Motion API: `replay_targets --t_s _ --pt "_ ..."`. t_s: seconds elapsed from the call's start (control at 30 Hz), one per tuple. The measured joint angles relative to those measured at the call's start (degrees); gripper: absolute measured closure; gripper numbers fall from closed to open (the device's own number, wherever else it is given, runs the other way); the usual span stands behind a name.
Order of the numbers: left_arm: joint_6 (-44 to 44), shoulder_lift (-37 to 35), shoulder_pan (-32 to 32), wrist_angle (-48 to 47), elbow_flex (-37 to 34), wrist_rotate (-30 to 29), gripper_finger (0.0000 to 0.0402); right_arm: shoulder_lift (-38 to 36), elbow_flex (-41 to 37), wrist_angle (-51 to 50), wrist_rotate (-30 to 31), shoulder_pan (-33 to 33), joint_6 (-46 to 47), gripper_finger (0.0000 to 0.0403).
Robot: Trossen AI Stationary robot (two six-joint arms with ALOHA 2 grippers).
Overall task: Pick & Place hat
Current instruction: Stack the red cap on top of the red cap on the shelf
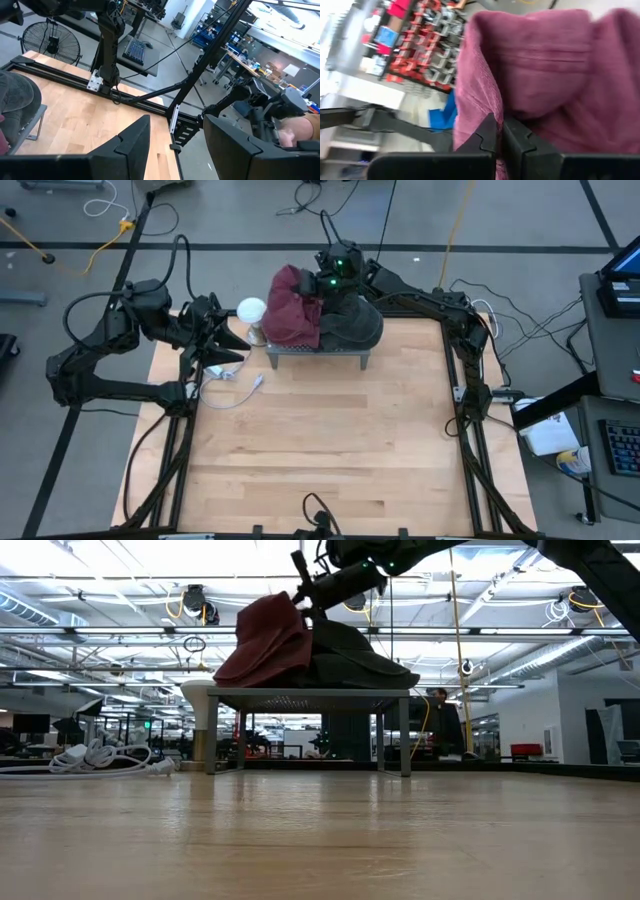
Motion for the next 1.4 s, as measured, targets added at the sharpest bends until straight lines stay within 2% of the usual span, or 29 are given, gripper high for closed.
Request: replay_targets --t_s 0.17,0.43,0.53,0.73,0.87,1.1,1.23,1.4 --pt "0.0 0.0 0.0 0.0 0.0 0.0 0.0215 -0.3 0.0 -4.9 3.3 0.0 -3.7 0.0403" --pt "0.6 0.0 0.0 0.0 0.0 0.0 0.0215 -0.7 0.0 -4.7 4.7 0.1 -9.1 0.0403" --pt "0.6 0.0 0.0 0.0 0.0 0.0 0.0215 -1.4 0.0 -4.8 5.6 0.5 -13.5 0.0403" --pt "0.6 0.0 0.0 0.0 0.0 0.0 0.0215 -3.6 0.0 -7.8 12.0 1.6 -25.9 0.0403" --pt "0.6 0.0 0.0 0.0 0.0 0.0 0.0215 -4.7 0.0 -11.1 14.0 1.9 -33.8 0.0403" --pt "0.5 0.0 0.0 0.0 0.0 0.0 0.0215 -4.8 0.0 -14.5 14.2 2.1 -41.7 0.0403" --pt "0.4 0.0 0.0 0.0 0.0 0.0 0.0215 -4.7 0.0 -16.3 19.4 2.7 -46.0 0.0403" --pt "1.2 0.0 0.0 -0.3 0.0 0.0 0.0215 -4.7 0.0 -16.6 21.2 3.7 -52.8 0.0401"
